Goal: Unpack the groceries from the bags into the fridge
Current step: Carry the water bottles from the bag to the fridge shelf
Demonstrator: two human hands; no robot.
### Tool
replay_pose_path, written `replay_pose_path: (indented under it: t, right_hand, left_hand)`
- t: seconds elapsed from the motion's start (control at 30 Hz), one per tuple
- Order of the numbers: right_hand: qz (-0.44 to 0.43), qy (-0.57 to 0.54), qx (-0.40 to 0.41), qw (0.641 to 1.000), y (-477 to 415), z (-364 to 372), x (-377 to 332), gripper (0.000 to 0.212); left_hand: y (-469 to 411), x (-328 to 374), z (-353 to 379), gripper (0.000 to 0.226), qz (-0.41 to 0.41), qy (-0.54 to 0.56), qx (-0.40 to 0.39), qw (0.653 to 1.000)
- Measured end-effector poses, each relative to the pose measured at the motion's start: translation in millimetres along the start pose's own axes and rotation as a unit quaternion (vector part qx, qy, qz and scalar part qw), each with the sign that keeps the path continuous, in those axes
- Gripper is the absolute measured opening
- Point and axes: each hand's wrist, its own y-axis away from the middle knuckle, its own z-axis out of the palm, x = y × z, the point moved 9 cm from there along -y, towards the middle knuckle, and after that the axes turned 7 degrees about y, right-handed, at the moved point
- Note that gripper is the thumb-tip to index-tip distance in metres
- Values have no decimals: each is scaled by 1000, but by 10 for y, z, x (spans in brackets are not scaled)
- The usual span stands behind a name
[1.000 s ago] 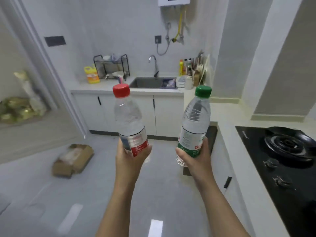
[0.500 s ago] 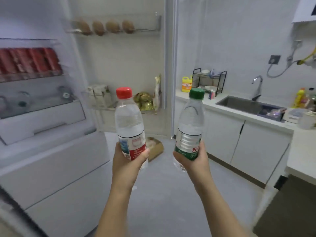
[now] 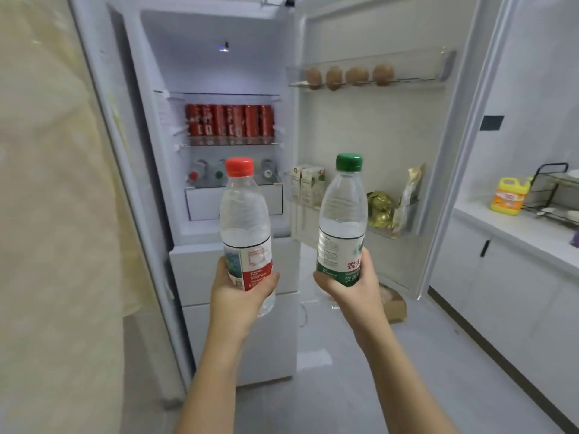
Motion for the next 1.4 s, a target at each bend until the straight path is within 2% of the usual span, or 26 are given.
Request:
replay_pose_path:
  t: [0.33,0.97,1.4]
  right_hand:
    - [-26,-32,-34,999,-135,216,-185,56]
    - [-20,-30,-79,996,-415,406,2,56]
    - [-8,-10,-84,996,-1112,930,461,56]
  left_hand:
    - [3,147,-163,48,24,-35,23,999]
    - [-133,15,-158,46,23,-20,59,998]
    - [-1017,-475,-285,45,11,-23,71,997]
